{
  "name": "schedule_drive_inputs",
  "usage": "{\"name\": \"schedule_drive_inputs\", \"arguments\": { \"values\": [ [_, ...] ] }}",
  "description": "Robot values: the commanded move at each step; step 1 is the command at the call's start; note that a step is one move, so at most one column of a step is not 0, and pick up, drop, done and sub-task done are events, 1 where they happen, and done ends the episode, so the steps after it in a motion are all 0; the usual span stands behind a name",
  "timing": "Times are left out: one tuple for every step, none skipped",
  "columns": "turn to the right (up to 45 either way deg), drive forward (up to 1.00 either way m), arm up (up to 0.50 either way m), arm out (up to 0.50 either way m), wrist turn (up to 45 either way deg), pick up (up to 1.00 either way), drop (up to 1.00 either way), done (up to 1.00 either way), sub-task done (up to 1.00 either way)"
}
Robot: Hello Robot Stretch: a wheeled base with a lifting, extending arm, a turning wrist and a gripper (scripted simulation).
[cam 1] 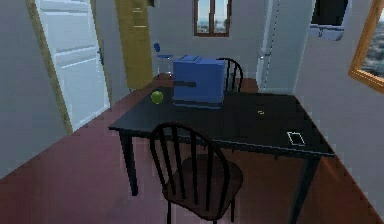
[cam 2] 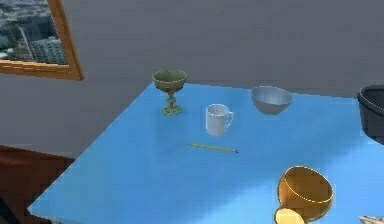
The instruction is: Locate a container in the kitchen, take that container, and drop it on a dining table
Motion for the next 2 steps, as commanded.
{"name": "schedule_drive_inputs", "arguments": {
  "values": [
    [0.0,0.0,0.38,0.0,0.0,0.0,0.0,0.0,0.0],
    [0.0,0.0,0.0,0.48,0.0,0.0,0.0,0.0,0.0]
  ]
}}
